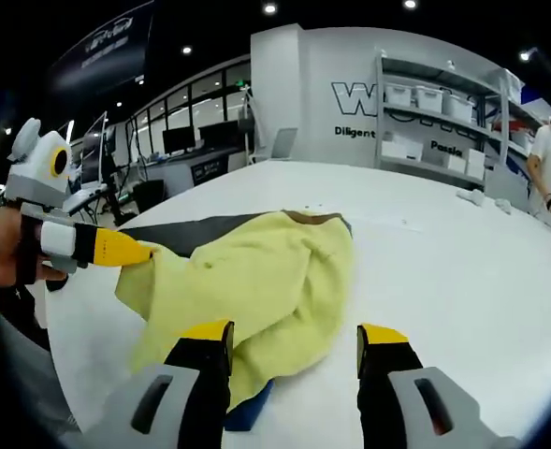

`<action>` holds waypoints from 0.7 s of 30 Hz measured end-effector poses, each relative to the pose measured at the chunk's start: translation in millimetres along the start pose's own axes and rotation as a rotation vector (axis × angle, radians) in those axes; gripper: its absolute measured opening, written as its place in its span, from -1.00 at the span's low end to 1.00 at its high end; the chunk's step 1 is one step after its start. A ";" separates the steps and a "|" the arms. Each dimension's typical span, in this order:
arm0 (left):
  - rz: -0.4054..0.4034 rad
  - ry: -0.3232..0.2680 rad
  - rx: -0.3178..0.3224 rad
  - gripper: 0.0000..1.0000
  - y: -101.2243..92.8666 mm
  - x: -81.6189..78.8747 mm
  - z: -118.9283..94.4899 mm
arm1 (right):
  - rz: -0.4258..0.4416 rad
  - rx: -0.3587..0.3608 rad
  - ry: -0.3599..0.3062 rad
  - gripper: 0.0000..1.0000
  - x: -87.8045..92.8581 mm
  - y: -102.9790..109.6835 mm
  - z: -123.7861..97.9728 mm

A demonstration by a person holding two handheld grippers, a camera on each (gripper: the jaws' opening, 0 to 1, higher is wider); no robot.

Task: Fold the garment on the visible template until the final outline fits inside the template.

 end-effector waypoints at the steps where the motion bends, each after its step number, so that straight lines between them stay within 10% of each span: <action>1: -0.001 -0.004 -0.007 -1.00 3.4 -1.6 -1.6 | -0.001 0.001 0.004 0.07 1.0 -0.6 -0.4; 21: 0.010 0.002 -0.140 -1.00 63.6 12.2 -29.7 | -0.033 -0.072 0.103 -0.25 24.4 9.5 -12.6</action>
Point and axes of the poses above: the point that each gripper's makers call its tool centre point, and the gripper's own axes: z roughly forward along the fingers, y roughly to its left, x roughly out of its underside, the point moved 2 cm from there along -z, roughly backward along the fingers, and after that the axes turned 3 degrees about -y, right-handed, at the moved point
